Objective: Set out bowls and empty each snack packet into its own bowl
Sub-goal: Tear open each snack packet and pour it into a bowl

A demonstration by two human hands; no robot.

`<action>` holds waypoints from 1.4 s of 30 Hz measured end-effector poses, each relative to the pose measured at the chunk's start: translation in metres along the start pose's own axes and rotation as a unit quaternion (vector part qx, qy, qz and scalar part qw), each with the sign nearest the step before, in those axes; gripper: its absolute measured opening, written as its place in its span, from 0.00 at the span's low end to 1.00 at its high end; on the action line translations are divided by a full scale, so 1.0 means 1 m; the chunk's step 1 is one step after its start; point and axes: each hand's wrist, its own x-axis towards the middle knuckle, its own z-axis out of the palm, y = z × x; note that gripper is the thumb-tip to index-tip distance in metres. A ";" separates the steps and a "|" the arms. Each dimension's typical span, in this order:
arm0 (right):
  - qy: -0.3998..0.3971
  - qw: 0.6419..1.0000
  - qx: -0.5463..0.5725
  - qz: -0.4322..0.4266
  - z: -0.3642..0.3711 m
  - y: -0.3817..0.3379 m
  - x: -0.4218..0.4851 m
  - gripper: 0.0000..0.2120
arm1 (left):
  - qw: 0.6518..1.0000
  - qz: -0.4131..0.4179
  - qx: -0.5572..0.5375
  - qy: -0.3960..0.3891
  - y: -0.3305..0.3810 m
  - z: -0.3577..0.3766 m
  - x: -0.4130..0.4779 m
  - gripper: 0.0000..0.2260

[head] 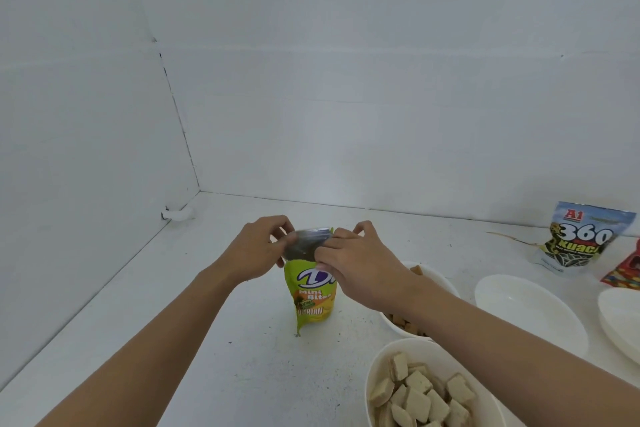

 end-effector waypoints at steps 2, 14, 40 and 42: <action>0.006 1.000 0.004 -0.002 0.003 -0.003 -0.003 0.04 | 0.999 -0.015 -0.029 -0.012 -0.001 0.006 -0.006 0.10; 0.047 0.997 0.029 -0.061 0.012 -0.028 0.005 0.26 | 0.951 -0.062 -0.295 -0.069 -0.018 0.013 -0.075 0.19; 0.171 0.961 0.209 0.062 -0.035 0.000 0.045 0.13 | 0.956 0.045 -0.286 0.036 0.010 0.058 -0.064 0.20; 0.198 0.948 0.233 0.093 -0.044 0.012 0.043 0.12 | 0.957 0.053 -0.281 0.044 0.016 0.057 -0.055 0.20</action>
